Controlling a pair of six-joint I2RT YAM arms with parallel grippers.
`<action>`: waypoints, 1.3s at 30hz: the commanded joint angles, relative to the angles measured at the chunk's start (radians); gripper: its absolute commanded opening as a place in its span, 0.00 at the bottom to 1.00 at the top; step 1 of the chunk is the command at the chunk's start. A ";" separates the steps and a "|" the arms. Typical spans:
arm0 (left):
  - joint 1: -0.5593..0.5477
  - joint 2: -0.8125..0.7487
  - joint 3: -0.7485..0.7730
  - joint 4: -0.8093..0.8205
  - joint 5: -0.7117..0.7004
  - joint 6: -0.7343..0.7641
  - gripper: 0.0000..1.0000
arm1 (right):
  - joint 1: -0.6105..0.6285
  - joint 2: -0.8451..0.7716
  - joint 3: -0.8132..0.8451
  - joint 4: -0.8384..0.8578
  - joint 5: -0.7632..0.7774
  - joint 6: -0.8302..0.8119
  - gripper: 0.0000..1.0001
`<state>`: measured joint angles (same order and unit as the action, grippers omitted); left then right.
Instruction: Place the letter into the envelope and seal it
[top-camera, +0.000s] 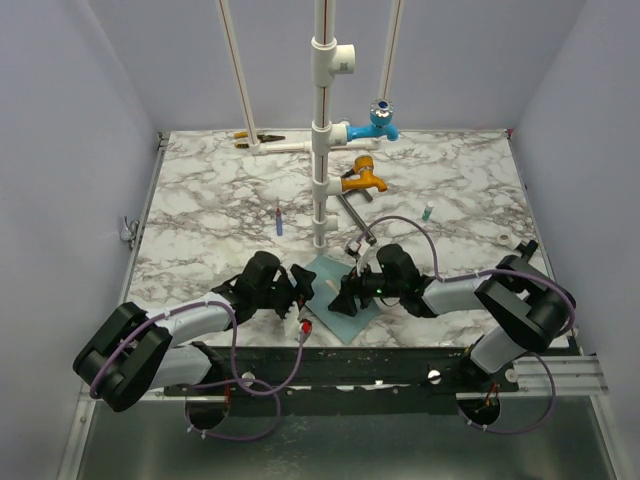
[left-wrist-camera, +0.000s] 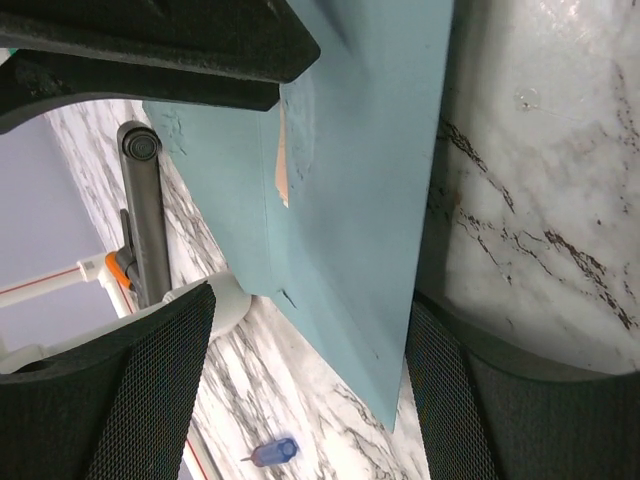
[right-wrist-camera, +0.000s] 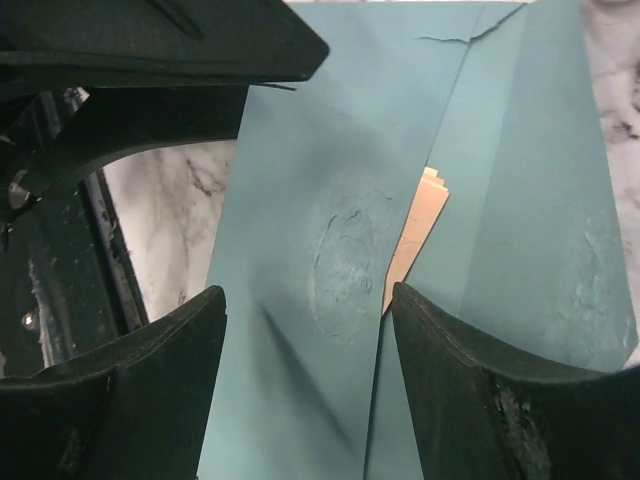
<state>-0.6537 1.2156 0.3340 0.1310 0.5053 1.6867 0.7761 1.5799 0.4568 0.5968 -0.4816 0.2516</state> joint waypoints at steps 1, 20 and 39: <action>0.004 0.012 -0.009 -0.017 0.082 0.028 0.74 | 0.023 0.029 -0.015 0.046 -0.085 0.024 0.70; 0.003 0.022 -0.017 -0.033 0.128 0.065 0.74 | 0.043 0.066 0.088 0.073 -0.043 0.155 0.71; 0.019 -0.123 0.027 -0.410 0.059 0.006 0.91 | 0.043 -0.036 0.038 -0.340 0.428 0.164 0.72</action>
<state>-0.6422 1.0966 0.3523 -0.1116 0.5751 1.7245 0.8165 1.5578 0.5484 0.4114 -0.1207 0.4187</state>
